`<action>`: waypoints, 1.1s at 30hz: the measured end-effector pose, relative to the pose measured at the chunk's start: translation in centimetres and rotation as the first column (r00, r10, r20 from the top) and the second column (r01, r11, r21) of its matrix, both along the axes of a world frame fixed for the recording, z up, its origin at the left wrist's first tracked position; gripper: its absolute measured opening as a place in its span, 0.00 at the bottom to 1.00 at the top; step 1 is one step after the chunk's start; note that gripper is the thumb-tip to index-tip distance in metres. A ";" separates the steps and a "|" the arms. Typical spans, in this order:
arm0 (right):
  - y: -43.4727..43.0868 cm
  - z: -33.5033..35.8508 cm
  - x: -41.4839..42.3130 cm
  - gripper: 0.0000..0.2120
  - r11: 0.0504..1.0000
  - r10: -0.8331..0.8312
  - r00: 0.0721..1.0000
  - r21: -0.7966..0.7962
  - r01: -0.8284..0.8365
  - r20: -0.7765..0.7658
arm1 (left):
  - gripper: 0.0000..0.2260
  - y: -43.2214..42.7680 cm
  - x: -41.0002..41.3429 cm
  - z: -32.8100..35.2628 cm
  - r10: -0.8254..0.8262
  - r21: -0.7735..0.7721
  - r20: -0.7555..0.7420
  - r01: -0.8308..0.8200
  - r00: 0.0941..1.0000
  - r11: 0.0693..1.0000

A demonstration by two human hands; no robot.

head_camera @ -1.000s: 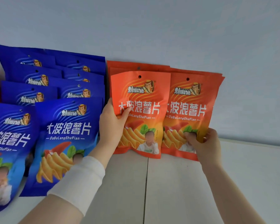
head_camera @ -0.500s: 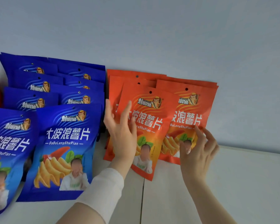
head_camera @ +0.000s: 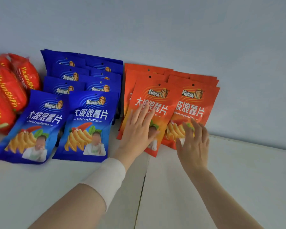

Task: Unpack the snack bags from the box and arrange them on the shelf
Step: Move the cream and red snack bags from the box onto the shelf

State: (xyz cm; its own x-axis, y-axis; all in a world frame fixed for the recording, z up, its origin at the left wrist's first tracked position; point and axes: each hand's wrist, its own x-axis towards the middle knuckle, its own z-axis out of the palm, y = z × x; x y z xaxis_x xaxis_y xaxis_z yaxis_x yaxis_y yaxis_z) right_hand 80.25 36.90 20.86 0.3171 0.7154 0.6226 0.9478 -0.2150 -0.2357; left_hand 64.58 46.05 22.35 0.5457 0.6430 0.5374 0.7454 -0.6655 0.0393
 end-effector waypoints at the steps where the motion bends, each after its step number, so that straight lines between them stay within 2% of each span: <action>1: -0.6 0.1 -0.7 0.28 0.999 0.036 0.998 -0.042 -0.034 0.043 | 0.28 -0.6 -0.8 0.2 0.013 0.038 -0.039 -0.011 0.999 0.999; 4: -2.7 0.0 -3.9 0.28 0.968 0.202 0.961 -0.187 -0.166 0.189 | 0.24 -3.9 -5.1 1.4 0.134 0.063 -0.248 -0.122 0.959 0.991; 7: -4.9 0.3 -9.4 0.27 0.897 0.387 0.889 -0.322 -0.301 0.246 | 0.20 -8.4 -11.0 2.6 0.239 0.022 -0.453 -0.257 0.859 0.966; 12: -7.8 1.3 -21.0 0.25 0.737 0.650 0.724 -0.426 -0.525 0.232 | 0.16 -17.4 -23.3 3.4 0.447 0.135 -0.583 -0.461 0.679 0.877; 14: -9.2 2.0 -26.6 0.23 0.663 0.729 0.649 -0.459 -0.591 0.217 | 0.20 -20.7 -29.0 2.9 0.493 0.081 -0.573 -0.554 0.654 0.829; 17: -11.6 1.7 -35.4 0.21 0.492 0.860 0.485 -0.508 -0.707 0.158 | 0.20 -26.2 -37.5 2.1 0.607 0.011 -0.603 -0.756 0.517 0.655; 20: -14.3 0.1 -44.2 0.19 0.383 0.923 0.325 -0.548 -0.744 0.204 | 0.18 -32.6 -45.7 0.1 0.688 -0.042 -0.566 -0.849 0.454 0.526; 24: -17.5 -3.9 -56.0 0.19 0.234 0.972 0.171 -0.659 -0.715 0.160 | 0.17 -40.5 -56.3 -4.2 0.730 -0.170 -0.586 -0.934 0.353 0.315; 26: -19.1 -6.4 -61.3 0.18 0.184 0.983 0.124 -0.710 -0.680 0.135 | 0.18 -44.4 -61.0 -7.2 0.749 -0.255 -0.589 -0.949 0.305 0.186; 29: -21.2 -10.8 -67.5 0.19 0.108 0.994 0.084 -0.784 -0.611 0.071 | 0.20 -49.6 -65.7 -13.1 0.796 -0.415 -0.569 -0.908 0.205 -0.063; 33: -23.4 -16.9 -70.8 0.19 0.002 0.992 0.108 -0.868 -0.497 -0.059 | 0.22 -53.0 -67.6 -20.0 0.854 -0.661 -0.508 -0.687 0.114 -0.301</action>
